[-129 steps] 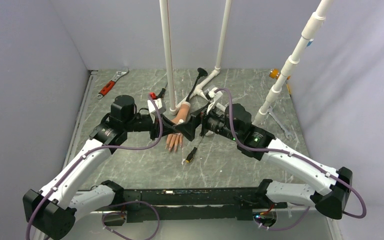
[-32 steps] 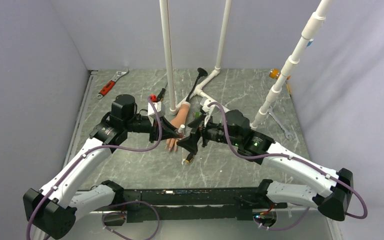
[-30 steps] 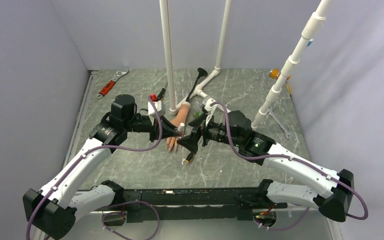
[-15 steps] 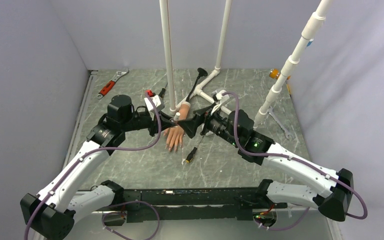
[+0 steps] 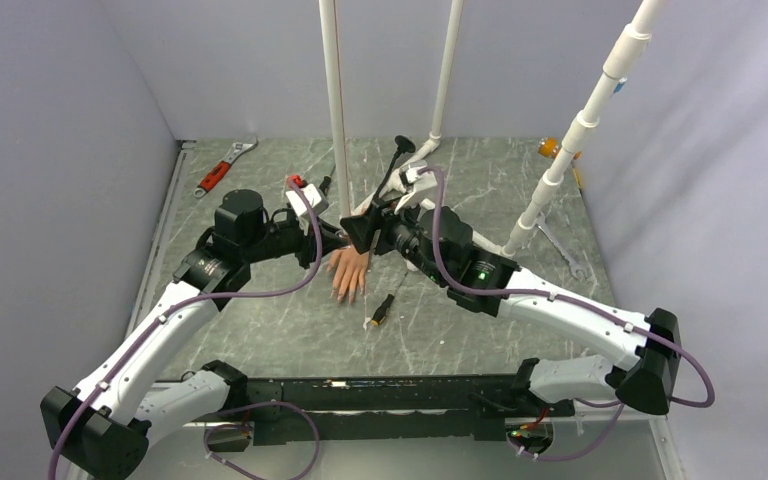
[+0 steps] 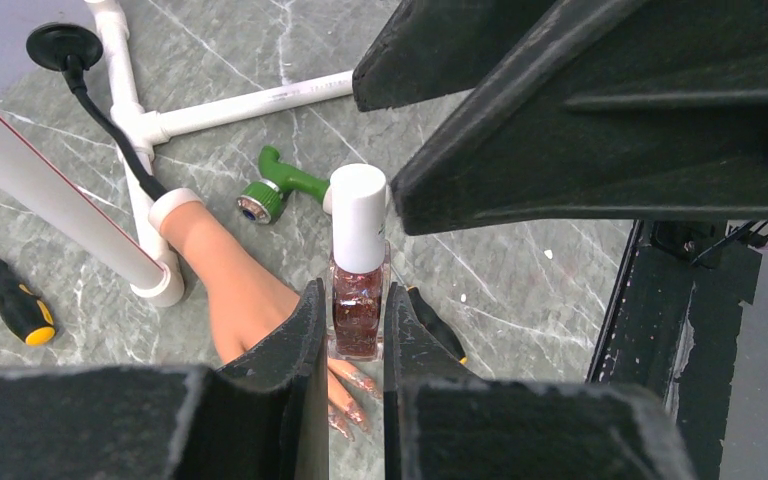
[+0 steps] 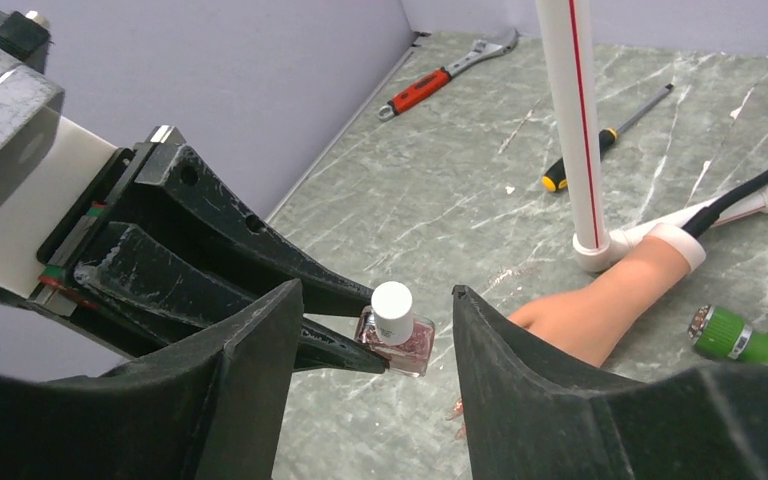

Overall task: Paint the nails
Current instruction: Unscrew the nail polish bottle.

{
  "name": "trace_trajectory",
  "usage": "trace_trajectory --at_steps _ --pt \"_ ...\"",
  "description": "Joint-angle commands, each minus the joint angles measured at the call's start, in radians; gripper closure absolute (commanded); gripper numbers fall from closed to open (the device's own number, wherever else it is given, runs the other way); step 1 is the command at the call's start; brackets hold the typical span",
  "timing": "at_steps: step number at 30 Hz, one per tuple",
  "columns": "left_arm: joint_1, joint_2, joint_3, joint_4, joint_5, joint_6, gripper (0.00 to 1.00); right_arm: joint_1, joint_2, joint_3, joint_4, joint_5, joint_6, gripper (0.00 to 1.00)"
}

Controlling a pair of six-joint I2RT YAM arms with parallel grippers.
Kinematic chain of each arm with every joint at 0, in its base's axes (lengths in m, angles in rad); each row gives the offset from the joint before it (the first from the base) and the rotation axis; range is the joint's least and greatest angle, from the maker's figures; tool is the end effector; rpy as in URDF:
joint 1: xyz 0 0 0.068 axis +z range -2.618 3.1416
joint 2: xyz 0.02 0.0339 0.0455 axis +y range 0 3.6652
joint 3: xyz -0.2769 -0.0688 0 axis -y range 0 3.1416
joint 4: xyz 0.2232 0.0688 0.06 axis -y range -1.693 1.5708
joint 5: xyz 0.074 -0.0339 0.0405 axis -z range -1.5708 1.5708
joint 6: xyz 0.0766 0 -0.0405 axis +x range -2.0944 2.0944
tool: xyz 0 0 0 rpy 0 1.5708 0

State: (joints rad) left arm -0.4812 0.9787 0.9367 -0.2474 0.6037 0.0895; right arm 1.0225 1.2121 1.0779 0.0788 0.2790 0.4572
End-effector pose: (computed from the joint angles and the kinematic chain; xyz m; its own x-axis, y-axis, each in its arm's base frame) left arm 0.1770 -0.1415 0.3547 -0.1748 0.1743 -0.9691 0.8825 0.4642 -0.0757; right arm 0.1741 0.2445 0.3942 -0.3248 0.2824 -0.9026 -0.5948 0.6810 0.4271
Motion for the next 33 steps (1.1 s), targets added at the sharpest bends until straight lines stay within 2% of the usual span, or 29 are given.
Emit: trace_trajectory --at_steps 1,14,23,28,33 --pt "-0.003 -0.017 0.006 0.053 -0.014 -0.012 1.00 0.010 0.023 0.065 -0.027 0.072 0.027 0.43" --pt "-0.003 -0.026 0.003 0.056 -0.009 -0.009 1.00 0.013 0.088 0.105 -0.062 0.063 0.054 0.57" --pt "-0.003 -0.028 0.003 0.054 -0.011 -0.007 1.00 0.015 0.119 0.112 -0.074 0.003 0.046 0.76" --pt "-0.003 -0.027 0.004 0.053 -0.009 -0.003 1.00 0.015 0.112 0.089 -0.076 -0.024 0.038 0.93" --pt "-0.003 -0.021 0.005 0.040 0.045 0.018 1.00 0.016 0.087 0.039 -0.050 -0.055 0.005 0.96"
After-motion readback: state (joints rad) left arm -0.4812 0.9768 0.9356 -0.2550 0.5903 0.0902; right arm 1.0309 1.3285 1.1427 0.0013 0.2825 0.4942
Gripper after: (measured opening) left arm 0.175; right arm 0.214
